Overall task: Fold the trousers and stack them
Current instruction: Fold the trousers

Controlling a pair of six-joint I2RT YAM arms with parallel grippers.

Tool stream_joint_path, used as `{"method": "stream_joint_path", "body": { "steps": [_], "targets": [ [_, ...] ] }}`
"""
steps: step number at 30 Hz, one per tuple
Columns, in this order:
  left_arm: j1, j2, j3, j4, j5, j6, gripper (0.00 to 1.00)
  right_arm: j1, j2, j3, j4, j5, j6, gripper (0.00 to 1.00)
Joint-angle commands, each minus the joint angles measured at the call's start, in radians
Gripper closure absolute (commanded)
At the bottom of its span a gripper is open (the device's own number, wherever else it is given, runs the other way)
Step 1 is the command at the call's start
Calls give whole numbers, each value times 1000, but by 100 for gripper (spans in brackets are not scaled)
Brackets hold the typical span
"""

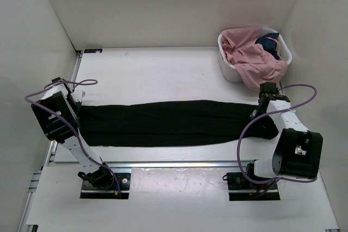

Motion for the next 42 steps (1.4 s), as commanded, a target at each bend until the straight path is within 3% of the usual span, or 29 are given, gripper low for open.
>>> {"method": "stream_joint_path", "body": {
  "steps": [1, 7, 11, 14, 15, 20, 25, 30, 32, 34, 35, 42],
  "targets": [
    [14, -133, -86, 3, -33, 43, 86, -2, -30, -29, 9, -25, 22, 70],
    [68, -219, -249, 3, -79, 110, 86, -2, -39, -75, 19, -15, 31, 70],
    [77, -228, -221, 3, -79, 120, 85, -2, -39, -75, 19, -15, 22, 70],
    [77, -239, -124, 3, -27, 65, 52, -2, -39, -75, 19, -15, 22, 70],
    [77, -224, -60, 3, -12, 52, 46, -2, -39, -75, 19, -15, 22, 70],
    [77, -110, 74, 26, 42, -29, 44, -2, -48, -75, 19, -15, 22, 70],
    [77, 5, 139, 26, 42, -54, 44, -2, -58, -75, 0, -6, 13, 70],
    [86, 25, 97, 15, 80, -32, 46, -2, -67, -66, -9, 3, 4, 70],
    [87, 16, 84, 6, 90, -32, 54, -2, -67, -65, -9, 3, 4, 70],
    [87, 16, 74, 6, 102, -32, 71, -2, -67, -65, -9, 3, 4, 70],
    [87, 16, 74, 6, 102, -32, 86, -2, -67, -65, -9, 3, 4, 70],
    [96, -61, 42, 6, 45, 1, 86, -2, -67, -56, -9, 14, 4, 70]
  ]
}}
